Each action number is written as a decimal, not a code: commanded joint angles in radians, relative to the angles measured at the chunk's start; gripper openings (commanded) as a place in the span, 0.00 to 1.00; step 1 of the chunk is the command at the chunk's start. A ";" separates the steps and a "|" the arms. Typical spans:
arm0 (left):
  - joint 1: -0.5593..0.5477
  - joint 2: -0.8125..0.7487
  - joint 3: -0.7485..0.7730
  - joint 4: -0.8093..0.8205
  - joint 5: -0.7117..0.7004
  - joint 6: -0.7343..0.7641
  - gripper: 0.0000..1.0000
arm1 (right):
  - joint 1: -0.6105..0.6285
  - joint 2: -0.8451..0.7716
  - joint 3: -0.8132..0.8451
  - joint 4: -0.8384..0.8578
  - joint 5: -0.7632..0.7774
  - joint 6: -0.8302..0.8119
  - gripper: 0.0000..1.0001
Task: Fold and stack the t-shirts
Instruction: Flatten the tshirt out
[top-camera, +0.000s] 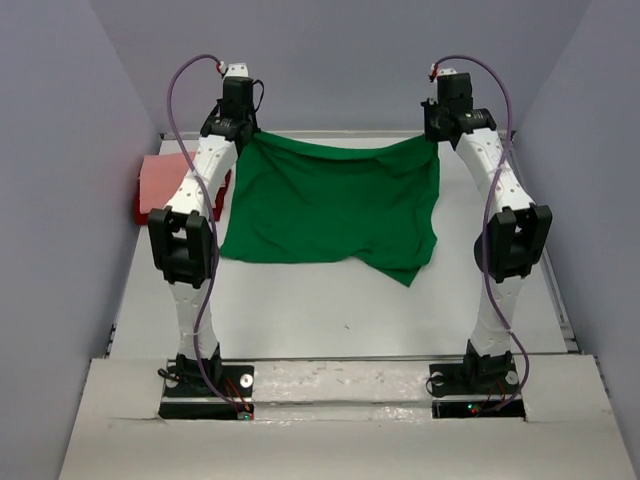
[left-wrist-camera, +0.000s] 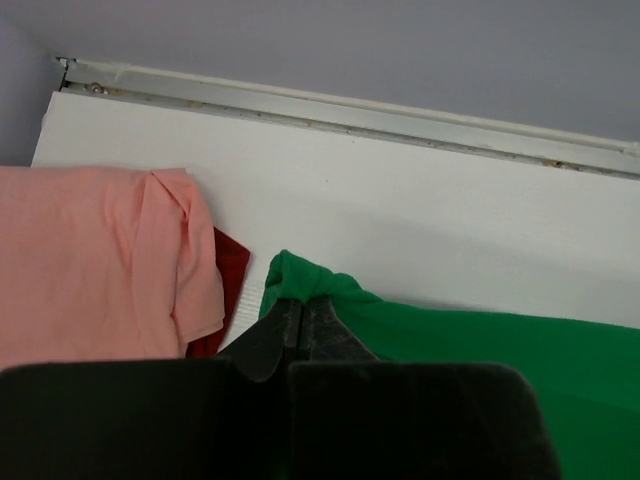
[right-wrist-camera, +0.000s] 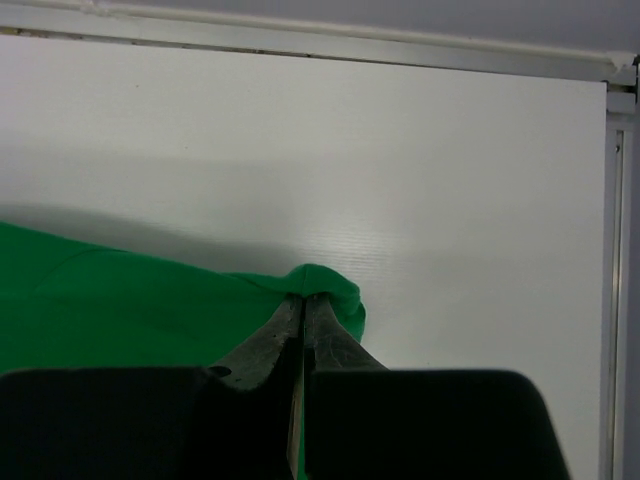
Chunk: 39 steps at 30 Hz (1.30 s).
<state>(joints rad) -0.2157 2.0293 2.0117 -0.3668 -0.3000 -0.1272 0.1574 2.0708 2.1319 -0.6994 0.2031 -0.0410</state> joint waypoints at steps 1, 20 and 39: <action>0.039 0.081 0.152 -0.093 0.059 0.020 0.00 | -0.013 0.005 0.071 -0.005 -0.077 -0.007 0.00; 0.036 -0.023 -0.102 -0.096 0.104 -0.051 0.00 | 0.090 -0.123 -0.285 -0.019 -0.082 0.067 0.00; -0.017 -0.149 -0.315 -0.141 -0.051 -0.127 0.99 | 0.140 -0.268 -0.506 -0.015 -0.045 0.182 0.52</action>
<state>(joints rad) -0.2325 1.9549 1.7287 -0.4786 -0.2844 -0.2234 0.2890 1.8614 1.6413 -0.7315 0.1345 0.1093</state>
